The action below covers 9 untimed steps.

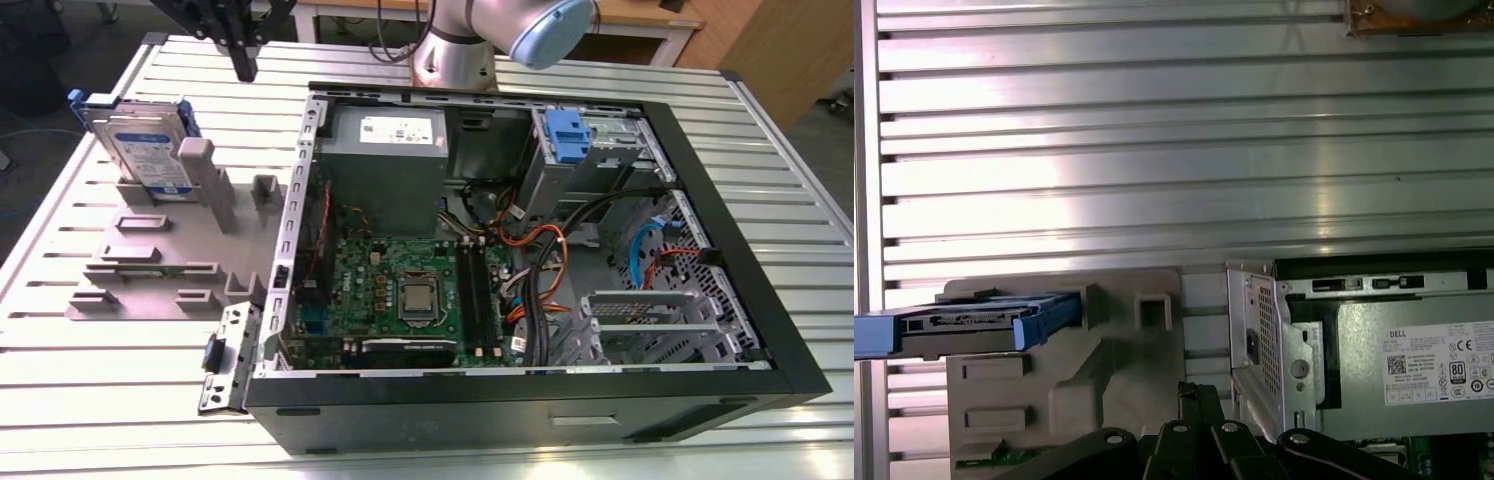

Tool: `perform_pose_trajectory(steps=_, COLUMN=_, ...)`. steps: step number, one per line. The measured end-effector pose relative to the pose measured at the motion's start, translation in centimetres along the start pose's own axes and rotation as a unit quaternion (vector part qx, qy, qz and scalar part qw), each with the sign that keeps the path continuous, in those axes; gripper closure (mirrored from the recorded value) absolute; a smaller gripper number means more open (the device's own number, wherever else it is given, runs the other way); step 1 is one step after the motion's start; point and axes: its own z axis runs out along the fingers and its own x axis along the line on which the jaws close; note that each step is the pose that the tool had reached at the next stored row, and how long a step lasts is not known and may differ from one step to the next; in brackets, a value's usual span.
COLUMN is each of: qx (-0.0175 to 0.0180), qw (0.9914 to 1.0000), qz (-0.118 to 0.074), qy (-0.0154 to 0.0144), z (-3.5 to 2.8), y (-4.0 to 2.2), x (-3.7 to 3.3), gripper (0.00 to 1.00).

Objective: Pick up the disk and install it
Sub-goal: 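Reach for the disk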

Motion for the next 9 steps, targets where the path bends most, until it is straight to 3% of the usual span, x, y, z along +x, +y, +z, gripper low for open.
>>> perform_pose_trajectory(steps=9, qx=0.0, qw=1.0, qz=0.0, qy=0.0, z=0.01, y=0.22, x=0.04, gripper=0.89)
